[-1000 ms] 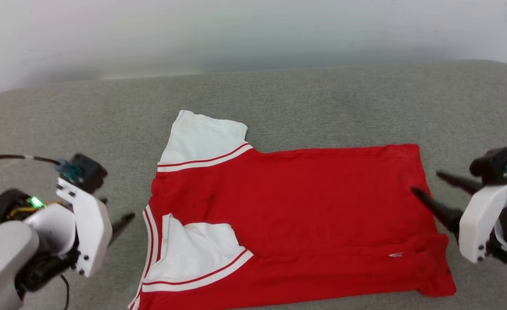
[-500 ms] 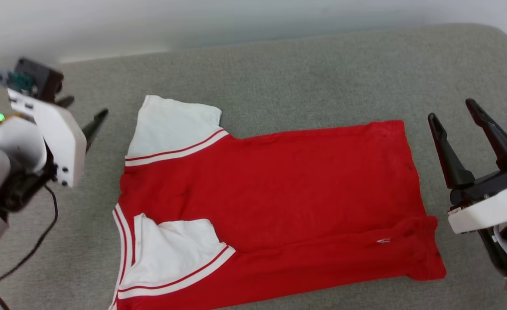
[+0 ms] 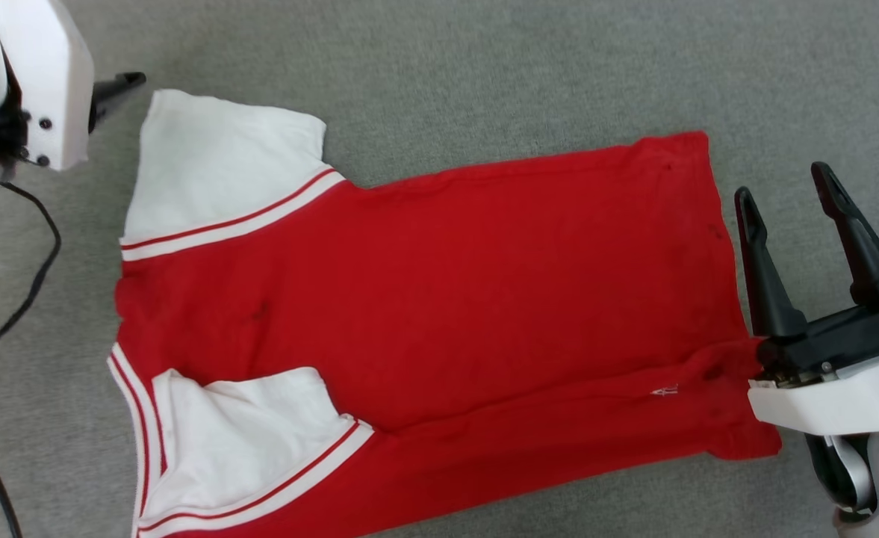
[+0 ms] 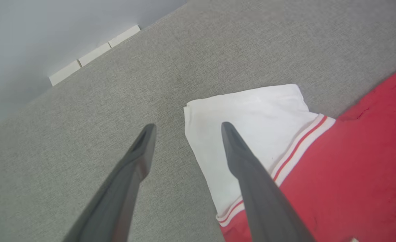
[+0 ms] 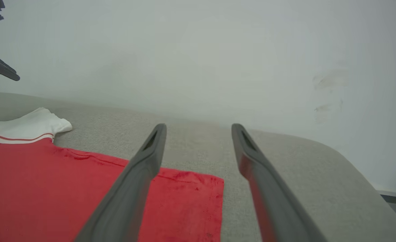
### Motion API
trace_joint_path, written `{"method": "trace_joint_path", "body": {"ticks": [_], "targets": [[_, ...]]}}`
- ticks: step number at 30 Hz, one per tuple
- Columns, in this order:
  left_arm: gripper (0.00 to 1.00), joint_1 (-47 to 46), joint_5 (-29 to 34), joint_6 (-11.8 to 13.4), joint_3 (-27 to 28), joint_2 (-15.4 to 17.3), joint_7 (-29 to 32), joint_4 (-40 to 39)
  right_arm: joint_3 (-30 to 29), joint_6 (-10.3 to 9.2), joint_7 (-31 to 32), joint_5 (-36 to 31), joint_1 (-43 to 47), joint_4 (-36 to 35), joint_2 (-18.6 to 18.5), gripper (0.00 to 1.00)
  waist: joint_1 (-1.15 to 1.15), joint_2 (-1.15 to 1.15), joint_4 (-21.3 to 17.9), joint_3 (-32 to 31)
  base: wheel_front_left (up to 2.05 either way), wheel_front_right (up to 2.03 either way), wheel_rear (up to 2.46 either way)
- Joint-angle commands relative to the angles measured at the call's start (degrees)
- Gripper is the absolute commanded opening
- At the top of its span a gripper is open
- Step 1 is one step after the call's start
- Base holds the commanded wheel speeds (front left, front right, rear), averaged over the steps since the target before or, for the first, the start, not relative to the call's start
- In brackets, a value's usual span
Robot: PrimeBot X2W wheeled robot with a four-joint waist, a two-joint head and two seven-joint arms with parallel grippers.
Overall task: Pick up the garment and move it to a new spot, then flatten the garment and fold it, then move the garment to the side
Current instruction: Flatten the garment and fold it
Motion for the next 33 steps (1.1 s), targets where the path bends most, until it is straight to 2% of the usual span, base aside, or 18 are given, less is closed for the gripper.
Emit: {"method": "trace_joint_path", "body": {"ticks": [1,6,15,16,21,24,28,33], "targets": [[1.0,-1.1,-0.6,-0.2,-0.2,0.0,1.5,0.1,0.1,-0.05,-0.2,-0.4,-0.5,-0.5,0.4,1.0,-0.01,0.0,-1.5,2.9,0.0,0.0,0.0],[1.0,-4.6,-2.4,0.5,-1.0,-0.5,9.5,1.3,0.8,-0.05,-0.3,-0.6,-2.3,-0.8,0.7,1.0,-0.01,0.0,-2.7,7.0,0.0,0.0,0.0],[1.0,-3.7,-2.7,-0.8,-4.5,0.3,16.2,2.6,1.6,-0.05,-0.3,-1.0,-5.0,0.6,0.8,1.0,-0.01,0.0,-3.7,10.1,0.0,0.0,0.0],[0.0,-2.9,-3.2,-1.5,-4.9,0.6,15.9,2.3,1.4,-0.05,-0.3,-0.9,-5.9,1.4,0.5,1.0,-0.01,0.0,-3.4,9.8,0.0,0.0,0.0],[0.0,-3.9,-3.3,-2.2,-4.0,0.3,12.7,2.1,0.2,-0.05,0.2,-1.0,-8.2,2.3,-1.3,1.0,-0.01,0.0,-2.6,7.7,0.0,0.0,0.0],[0.0,-4.2,-3.1,-2.5,-4.3,-0.1,11.0,1.6,0.1,-0.05,3.1,-1.3,-11.0,2.4,-4.5,1.0,-0.01,0.0,-1.8,5.7,0.0,0.0,0.0],[0.0,-3.4,-2.7,-2.8,-5.7,-0.4,8.5,0.3,3.3,-0.05,13.8,0.7,-14.9,3.2,-10.9,1.0,-0.01,0.0,-0.5,3.0,0.0,0.0,0.0],[0.0,-2.4,-2.6,-2.9,-8.1,-1.0,5.7,-3.1,9.4,-0.05,31.7,9.0,-20.5,4.3,-19.5,1.0,-0.01,0.0,1.4,0.7,0.0,0.0,0.0]]}}
